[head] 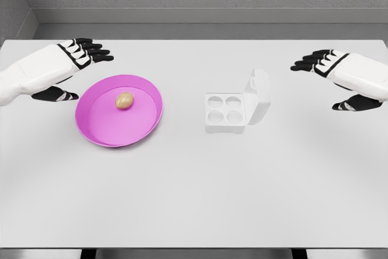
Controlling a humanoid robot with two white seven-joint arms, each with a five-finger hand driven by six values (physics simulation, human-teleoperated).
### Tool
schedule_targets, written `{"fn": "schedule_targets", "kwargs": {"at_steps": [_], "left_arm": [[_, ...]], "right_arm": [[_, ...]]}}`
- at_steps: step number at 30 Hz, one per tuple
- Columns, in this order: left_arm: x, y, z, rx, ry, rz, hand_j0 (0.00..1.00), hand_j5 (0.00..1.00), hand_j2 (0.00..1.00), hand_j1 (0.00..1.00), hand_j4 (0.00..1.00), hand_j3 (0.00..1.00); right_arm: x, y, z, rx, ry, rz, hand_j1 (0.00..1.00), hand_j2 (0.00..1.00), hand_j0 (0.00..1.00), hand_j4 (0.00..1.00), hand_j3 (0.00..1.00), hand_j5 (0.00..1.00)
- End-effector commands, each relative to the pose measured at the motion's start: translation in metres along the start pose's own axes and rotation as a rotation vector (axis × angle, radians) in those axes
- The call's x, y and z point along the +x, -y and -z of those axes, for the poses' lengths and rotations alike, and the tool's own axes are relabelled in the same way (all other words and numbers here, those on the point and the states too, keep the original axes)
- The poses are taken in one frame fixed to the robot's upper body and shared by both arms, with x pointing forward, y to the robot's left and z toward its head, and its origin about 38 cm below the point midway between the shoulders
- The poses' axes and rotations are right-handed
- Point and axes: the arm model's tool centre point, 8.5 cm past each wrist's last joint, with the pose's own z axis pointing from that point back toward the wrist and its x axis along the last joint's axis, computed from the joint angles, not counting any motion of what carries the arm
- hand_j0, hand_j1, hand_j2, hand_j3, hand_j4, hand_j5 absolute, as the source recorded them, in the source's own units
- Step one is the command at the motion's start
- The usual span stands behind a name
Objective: Pack egg into the box and close the box lid
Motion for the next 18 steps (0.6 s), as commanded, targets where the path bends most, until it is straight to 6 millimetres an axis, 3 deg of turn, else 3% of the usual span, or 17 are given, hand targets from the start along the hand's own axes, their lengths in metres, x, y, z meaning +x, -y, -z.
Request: {"fn": "schedule_targets", "kwargs": {"at_steps": [1, 8, 11, 13, 17, 18], "left_arm": [[-0.001, 0.000, -0.001, 0.002, -0.003, -0.006, 1.00, 1.00, 1.00, 1.00, 1.00, 1.00], [0.000, 0.007, 0.002, -0.076, 0.012, -0.048, 1.00, 1.00, 1.00, 1.00, 1.00, 1.00], [0.023, 0.015, 0.029, -0.256, 0.172, -0.167, 1.00, 1.00, 1.00, 1.00, 1.00, 1.00], [0.037, -0.009, 0.057, -0.141, 0.253, -0.191, 1.00, 1.00, 1.00, 1.00, 1.00, 1.00], [0.040, -0.032, 0.077, -0.156, 0.262, -0.144, 1.00, 1.00, 1.00, 1.00, 1.00, 1.00], [0.034, -0.032, 0.083, -0.169, 0.193, -0.190, 1.00, 1.00, 1.00, 1.00, 1.00, 1.00]], "right_arm": [[0.000, 0.000, 0.000, 0.000, 0.000, 0.006, 1.00, 1.00, 1.00, 1.00, 1.00, 1.00], [-0.009, -0.004, 0.001, 0.002, -0.071, 0.039, 1.00, 1.00, 1.00, 1.00, 1.00, 1.00], [-0.026, -0.028, 0.005, 0.032, -0.111, 0.112, 1.00, 1.00, 1.00, 1.00, 1.00, 1.00], [-0.024, -0.031, 0.008, 0.042, -0.103, 0.118, 1.00, 1.00, 1.00, 1.00, 1.00, 1.00], [-0.020, -0.040, 0.015, 0.053, -0.088, 0.144, 1.00, 1.00, 1.00, 1.00, 1.00, 1.00], [-0.020, -0.041, 0.016, 0.053, -0.086, 0.145, 1.00, 1.00, 1.00, 1.00, 1.00, 1.00]]}}
